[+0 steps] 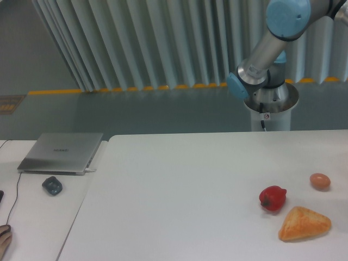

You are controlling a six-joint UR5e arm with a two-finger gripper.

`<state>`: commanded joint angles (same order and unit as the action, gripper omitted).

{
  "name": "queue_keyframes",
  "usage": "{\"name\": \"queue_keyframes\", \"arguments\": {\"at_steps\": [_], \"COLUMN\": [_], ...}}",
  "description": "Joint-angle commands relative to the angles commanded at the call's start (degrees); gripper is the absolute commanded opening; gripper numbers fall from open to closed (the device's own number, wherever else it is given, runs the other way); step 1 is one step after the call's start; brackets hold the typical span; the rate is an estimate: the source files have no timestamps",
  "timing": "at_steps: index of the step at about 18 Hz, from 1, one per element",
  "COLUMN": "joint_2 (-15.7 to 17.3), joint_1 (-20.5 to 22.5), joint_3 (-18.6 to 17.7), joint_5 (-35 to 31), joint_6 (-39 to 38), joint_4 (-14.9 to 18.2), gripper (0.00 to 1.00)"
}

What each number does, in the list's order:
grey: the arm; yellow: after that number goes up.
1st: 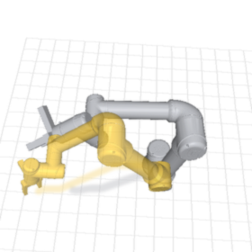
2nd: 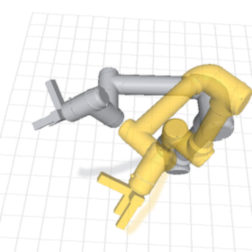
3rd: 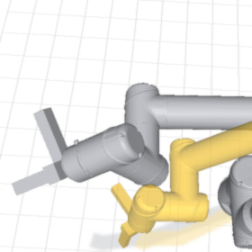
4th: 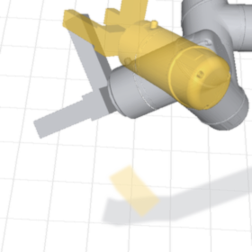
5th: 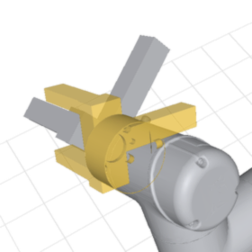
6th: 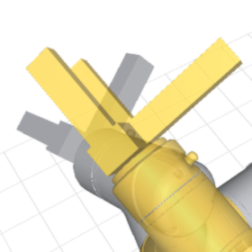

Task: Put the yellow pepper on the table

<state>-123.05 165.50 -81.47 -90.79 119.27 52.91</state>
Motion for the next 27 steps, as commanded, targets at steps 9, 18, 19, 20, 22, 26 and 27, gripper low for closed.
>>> {"name": "queue_keyframes", "arguments": {"at_steps": [9,18,19,20,22,26,27], "joint_2": [0.8,9.8,11.0,12.2,14.5,17.3,18.0], "joint_1": [0.1,0.2,0.2,0.2,0.2,-1.4,-1.9], "joint_3": [-0.4,-6.7,-7.1,-7.3,-7.6,-9.0,-9.4], "joint_5": [0.5,5.5,6.5,6.5,6.6,8.0,8.5], "joint_6": [1.2,0.0,-0.4,-0.8,-1.2,-6.3,-7.5], "joint_4": [0.2,3.3,5.3,6.9,10.2,12.9,13.4], "gripper": [0.3,0.29,0.29,0.29,0.29,0.3,0.3]}}
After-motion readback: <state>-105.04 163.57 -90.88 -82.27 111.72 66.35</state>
